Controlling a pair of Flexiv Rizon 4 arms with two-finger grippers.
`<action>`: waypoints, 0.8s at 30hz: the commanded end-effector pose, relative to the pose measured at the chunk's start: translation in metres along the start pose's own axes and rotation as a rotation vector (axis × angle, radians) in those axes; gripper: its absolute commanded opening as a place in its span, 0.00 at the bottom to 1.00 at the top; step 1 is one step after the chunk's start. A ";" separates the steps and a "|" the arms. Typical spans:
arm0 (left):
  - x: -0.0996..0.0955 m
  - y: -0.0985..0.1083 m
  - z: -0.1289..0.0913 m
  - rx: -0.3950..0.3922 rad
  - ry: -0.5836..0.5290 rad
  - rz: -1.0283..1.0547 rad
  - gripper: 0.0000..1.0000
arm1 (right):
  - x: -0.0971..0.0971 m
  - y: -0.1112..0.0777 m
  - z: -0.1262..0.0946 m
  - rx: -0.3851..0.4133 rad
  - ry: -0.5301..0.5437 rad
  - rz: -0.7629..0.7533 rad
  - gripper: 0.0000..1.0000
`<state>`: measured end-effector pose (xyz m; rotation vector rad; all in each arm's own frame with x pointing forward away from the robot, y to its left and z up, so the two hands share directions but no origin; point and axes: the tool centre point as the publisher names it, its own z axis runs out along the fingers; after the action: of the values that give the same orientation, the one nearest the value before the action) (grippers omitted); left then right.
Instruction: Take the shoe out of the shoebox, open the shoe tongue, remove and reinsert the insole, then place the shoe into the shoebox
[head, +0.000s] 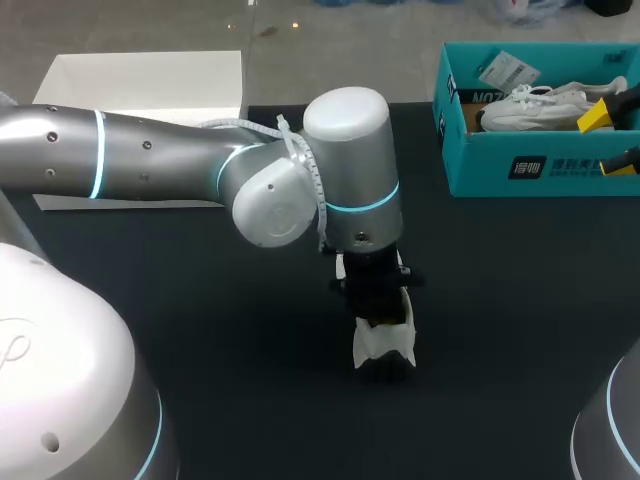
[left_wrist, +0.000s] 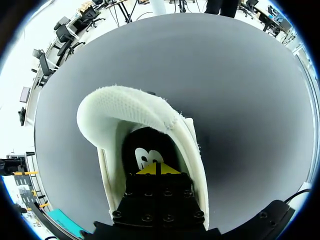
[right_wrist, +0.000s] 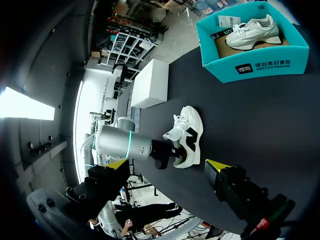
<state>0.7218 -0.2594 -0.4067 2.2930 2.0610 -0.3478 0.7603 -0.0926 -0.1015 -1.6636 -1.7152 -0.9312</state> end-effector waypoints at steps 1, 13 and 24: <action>-0.002 -0.001 0.012 -0.009 0.016 -0.005 0.00 | 0.000 0.000 0.001 0.001 -0.003 0.002 1.00; -0.011 -0.011 -0.028 -0.085 0.025 -0.015 0.00 | 0.000 0.000 0.001 0.001 -0.003 0.002 1.00; -0.017 -0.014 -0.002 -0.050 0.039 -0.033 0.00 | 0.000 0.000 0.001 0.001 -0.003 0.002 1.00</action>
<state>0.7059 -0.2654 -0.3874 2.2563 2.0928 -0.2660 0.7603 -0.0926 -0.1015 -1.6635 -1.7152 -0.9311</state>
